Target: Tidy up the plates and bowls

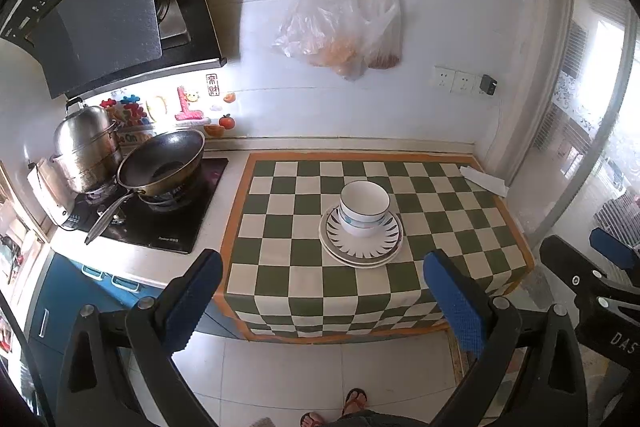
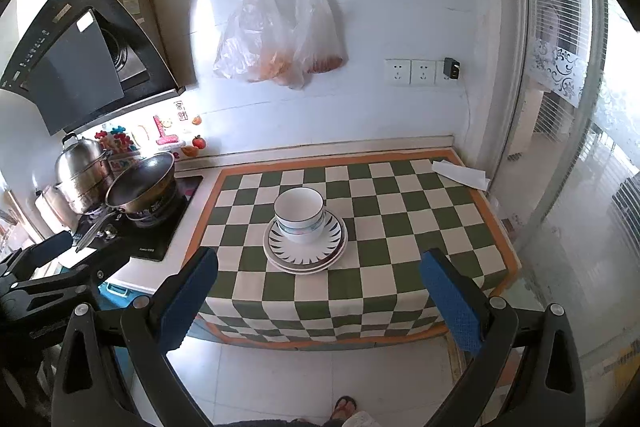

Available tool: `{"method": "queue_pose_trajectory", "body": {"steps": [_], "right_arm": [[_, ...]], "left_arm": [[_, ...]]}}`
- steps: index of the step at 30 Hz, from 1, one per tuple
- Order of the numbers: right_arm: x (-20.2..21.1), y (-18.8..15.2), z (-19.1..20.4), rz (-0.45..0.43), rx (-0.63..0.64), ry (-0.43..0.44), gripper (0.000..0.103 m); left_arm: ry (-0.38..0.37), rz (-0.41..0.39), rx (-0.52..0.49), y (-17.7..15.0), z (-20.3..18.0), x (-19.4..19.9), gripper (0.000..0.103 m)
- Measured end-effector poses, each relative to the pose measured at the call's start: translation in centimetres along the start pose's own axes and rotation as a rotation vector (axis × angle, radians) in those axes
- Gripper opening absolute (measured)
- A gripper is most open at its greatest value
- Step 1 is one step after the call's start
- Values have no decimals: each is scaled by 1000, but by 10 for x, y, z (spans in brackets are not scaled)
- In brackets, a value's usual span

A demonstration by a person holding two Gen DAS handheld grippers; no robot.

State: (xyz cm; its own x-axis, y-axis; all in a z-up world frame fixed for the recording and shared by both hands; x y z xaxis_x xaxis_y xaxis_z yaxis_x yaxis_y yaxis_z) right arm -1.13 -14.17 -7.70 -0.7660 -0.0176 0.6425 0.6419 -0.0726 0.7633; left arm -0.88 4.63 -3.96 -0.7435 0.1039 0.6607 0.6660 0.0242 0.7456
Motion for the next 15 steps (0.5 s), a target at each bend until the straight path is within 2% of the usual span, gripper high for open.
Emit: {"method": "queue_pose_trajectory", "body": {"steps": [15], "right_arm": [[2, -1, -4, -1, 7, -21, 103]], "left_arm": [[-6, 14, 9, -1, -3, 2, 103]]}}
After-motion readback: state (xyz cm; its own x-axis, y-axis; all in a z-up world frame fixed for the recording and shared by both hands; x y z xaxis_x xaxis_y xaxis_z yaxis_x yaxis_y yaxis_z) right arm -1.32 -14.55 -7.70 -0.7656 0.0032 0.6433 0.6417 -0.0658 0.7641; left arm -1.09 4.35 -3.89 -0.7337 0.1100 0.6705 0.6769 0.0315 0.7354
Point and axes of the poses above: each gripper's, at about its wrist camera, not at the fingertips, and x roughly against the way its jaws point, z to its left, y to its top, the point moved 5 cm from there along -x, roughly the way its jaws point, and after that the axes turned 5 degrees about -y, right-handed, at the moved point
